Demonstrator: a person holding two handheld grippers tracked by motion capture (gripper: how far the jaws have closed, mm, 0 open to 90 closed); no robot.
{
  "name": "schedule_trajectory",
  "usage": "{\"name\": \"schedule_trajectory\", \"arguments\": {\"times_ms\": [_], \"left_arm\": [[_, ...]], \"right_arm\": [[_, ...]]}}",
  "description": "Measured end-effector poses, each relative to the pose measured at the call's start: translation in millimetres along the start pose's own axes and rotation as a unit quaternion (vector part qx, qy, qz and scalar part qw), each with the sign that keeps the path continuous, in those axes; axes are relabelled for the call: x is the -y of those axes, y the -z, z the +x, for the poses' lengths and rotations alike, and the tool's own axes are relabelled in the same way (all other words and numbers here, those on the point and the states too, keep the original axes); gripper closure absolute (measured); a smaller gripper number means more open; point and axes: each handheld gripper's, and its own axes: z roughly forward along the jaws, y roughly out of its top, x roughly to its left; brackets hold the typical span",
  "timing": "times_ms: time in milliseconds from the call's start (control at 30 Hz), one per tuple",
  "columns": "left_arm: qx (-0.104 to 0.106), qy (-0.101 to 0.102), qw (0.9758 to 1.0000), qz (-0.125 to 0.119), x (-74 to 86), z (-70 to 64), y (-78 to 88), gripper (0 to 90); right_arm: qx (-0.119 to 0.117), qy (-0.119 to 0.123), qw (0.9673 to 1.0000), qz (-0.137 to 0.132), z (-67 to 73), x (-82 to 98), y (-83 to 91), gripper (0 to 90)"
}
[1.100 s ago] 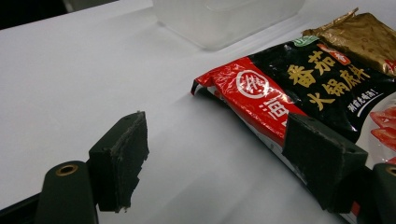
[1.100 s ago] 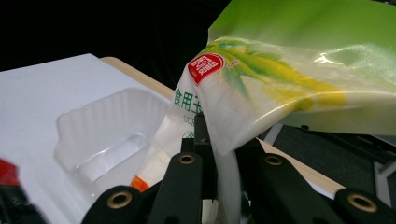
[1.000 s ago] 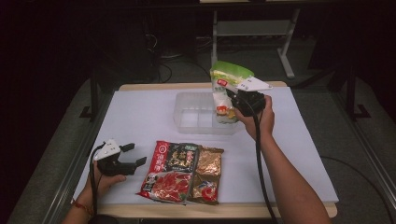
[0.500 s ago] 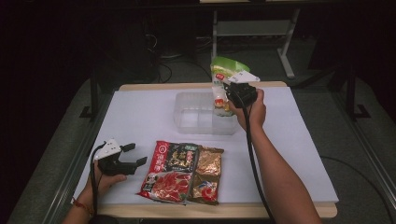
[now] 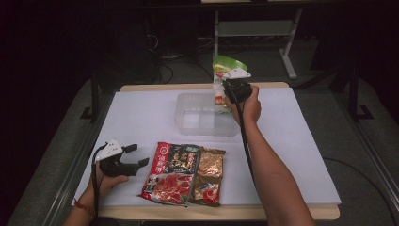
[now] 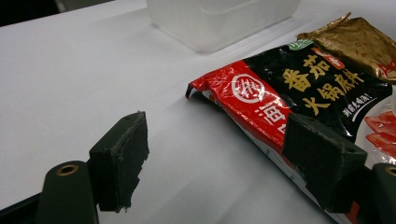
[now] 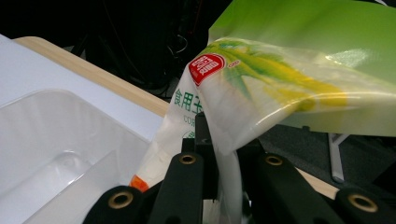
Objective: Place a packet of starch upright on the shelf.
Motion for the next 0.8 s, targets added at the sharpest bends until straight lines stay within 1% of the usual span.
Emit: {"name": "schedule_trajectory", "arguments": {"times_ms": [200,267,367,433,500,567,633,733,800], "left_arm": [[0.002,0.004,1.0,0.0,0.3,-0.3,-0.5,22.4],[0.0,0.003,1.0,0.0,0.2,-0.3,-0.4,22.3],[0.001,0.001,1.0,0.0,0.0,-0.6,-0.3,22.4],[0.0,0.0,1.0,0.002,0.1,-0.6,-0.4,22.3],[0.0,0.0,1.0,0.002,0.1,-0.6,-0.3,22.3],[-0.002,-0.001,1.0,0.001,0.0,-0.6,-0.1,22.3],[-0.003,0.001,1.0,-0.001,0.0,-0.4,-0.1,22.3],[-0.003,0.0,1.0,0.0,-0.1,-0.4,-0.3,22.3],[-0.004,-0.001,1.0,0.001,-0.2,-0.6,-0.4,22.3]], "right_arm": [[0.019,-0.009,0.9998,0.003,1.4,5.0,-8.2,84.0],[0.025,-0.011,0.9996,0.0,1.3,6.2,-10.2,84.1],[0.034,-0.002,0.9994,-0.003,7.0,6.3,-11.4,84.0],[0.03,-0.002,0.9995,-0.002,11.0,7.3,-12.1,84.0],[0.027,0.003,0.9996,-0.001,14.5,9.3,-13.0,83.9],[0.016,0.0,0.9999,-0.003,16.3,12.0,-13.3,83.4],[0.004,-0.009,0.9999,-0.002,16.9,14.7,-12.2,82.6],[-0.006,-0.006,1.0,-0.003,16.9,17.9,-9.5,81.9],[-0.016,-0.017,0.9997,-0.002,15.8,21.3,-8.5,81.8]]}}
